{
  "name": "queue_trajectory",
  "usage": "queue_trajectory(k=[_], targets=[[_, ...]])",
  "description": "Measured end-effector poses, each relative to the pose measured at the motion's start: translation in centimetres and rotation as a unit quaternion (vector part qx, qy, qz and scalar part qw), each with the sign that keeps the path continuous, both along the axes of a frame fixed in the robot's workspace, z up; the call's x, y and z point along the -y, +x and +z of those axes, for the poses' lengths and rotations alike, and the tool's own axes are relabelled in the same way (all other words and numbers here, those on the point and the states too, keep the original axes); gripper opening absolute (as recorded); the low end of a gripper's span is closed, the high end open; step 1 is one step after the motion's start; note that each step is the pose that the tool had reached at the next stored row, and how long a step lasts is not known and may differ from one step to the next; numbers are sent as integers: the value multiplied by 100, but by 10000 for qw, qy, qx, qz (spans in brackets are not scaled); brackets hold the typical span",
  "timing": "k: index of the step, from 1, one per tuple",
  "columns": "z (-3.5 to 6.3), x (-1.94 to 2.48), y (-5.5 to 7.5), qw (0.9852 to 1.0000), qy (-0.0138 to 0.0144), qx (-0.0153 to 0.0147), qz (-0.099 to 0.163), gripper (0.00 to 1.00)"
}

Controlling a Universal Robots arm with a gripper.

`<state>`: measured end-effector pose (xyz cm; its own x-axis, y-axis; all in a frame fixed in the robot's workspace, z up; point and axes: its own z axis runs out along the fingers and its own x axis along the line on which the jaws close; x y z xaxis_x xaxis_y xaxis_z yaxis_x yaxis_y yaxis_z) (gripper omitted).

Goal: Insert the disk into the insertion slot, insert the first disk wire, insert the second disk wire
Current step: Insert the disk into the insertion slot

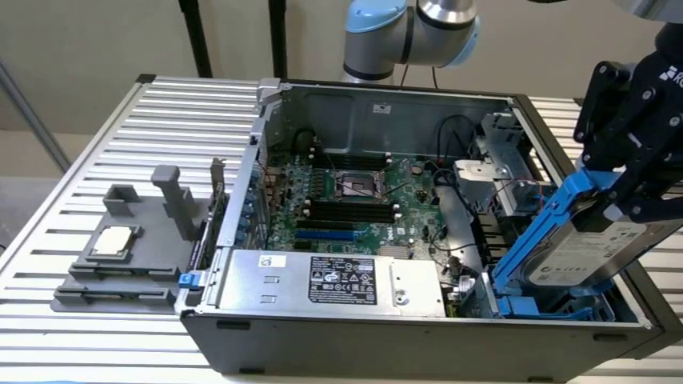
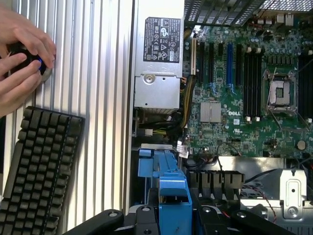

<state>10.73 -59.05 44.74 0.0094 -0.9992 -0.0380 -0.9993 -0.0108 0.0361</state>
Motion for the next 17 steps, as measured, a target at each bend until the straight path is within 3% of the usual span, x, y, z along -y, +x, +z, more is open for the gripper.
queue_trajectory(k=[17], targets=[[-51,-13,9,9999,40,-2,102,33]])
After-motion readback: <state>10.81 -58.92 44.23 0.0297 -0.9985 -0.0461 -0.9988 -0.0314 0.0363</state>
